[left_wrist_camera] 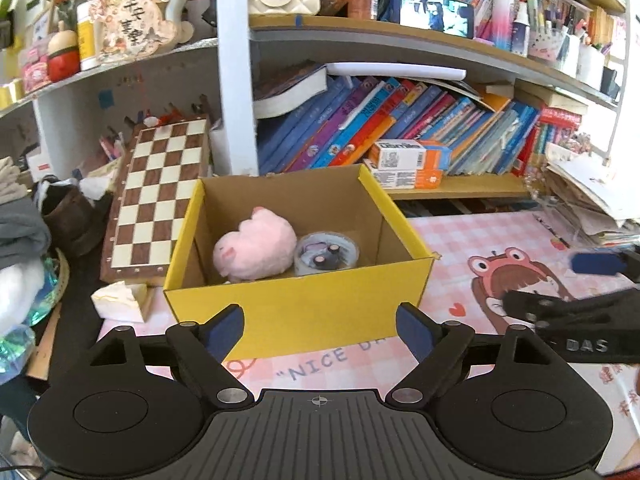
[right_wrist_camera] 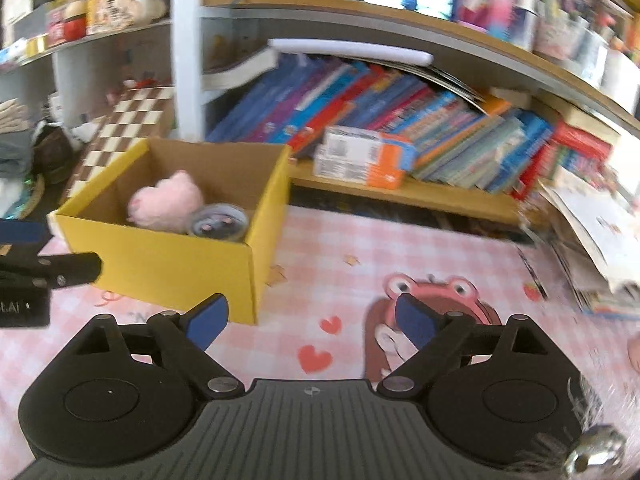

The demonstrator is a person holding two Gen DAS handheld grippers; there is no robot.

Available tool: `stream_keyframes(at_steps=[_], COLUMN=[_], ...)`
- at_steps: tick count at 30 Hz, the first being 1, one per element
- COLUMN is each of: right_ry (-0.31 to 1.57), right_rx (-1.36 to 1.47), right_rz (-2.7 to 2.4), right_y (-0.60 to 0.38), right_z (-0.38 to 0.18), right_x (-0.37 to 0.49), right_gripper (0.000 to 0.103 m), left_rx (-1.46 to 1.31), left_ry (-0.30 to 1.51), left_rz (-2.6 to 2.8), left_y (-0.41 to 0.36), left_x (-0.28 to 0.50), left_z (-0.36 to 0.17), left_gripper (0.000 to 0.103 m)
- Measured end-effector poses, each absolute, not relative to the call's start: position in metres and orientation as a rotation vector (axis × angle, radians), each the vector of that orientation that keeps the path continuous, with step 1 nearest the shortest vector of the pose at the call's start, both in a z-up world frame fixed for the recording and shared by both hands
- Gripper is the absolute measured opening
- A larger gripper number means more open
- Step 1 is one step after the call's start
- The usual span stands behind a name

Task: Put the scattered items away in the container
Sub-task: 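Withdraw both tools up and back from the yellow box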

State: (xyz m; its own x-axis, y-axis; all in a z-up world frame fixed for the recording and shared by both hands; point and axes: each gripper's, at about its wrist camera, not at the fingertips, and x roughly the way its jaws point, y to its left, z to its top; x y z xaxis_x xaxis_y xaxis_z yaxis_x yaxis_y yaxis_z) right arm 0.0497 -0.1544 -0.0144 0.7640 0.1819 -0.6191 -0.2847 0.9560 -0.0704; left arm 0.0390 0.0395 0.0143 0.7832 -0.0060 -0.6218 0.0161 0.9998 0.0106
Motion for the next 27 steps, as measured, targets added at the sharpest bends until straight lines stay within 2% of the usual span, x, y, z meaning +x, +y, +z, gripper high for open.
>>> stream_keyframes(at_steps=[3, 6, 12, 16, 27], right_ry=[0.654, 0.657, 0.653, 0.648, 0.669], right_rx=[-0.151, -0.134, -0.124, -0.144, -0.162], right_rz=[0.207, 0.167, 0.121, 0.115, 0.128], right_y=[-0.163, -0.170, -0.175, -0.172, -0.167], right_z=[-0.021, -0.026, -0.030, -0.032, -0.035], right_x=[0.044, 0.041, 0.040, 0.041, 0.043], right_gripper=[0.091, 0.091, 0.098, 0.103, 0.103], left_rx=[0.042, 0.069, 0.123, 0.111, 0.092], left_ry=[0.664, 0.657, 0.643, 0.670, 0.728], left_rz=[0.002, 0.016, 0.044, 0.039, -0.017], left_y=[0.034, 0.029, 0.018, 0.018, 0.014], left_x=[0.037, 0.035, 0.031, 0.032, 0.030], left_z=[0.010, 0.007, -0.001, -0.004, -0.013], left_gripper=[0.087, 0.094, 0.097, 0.097, 0.097])
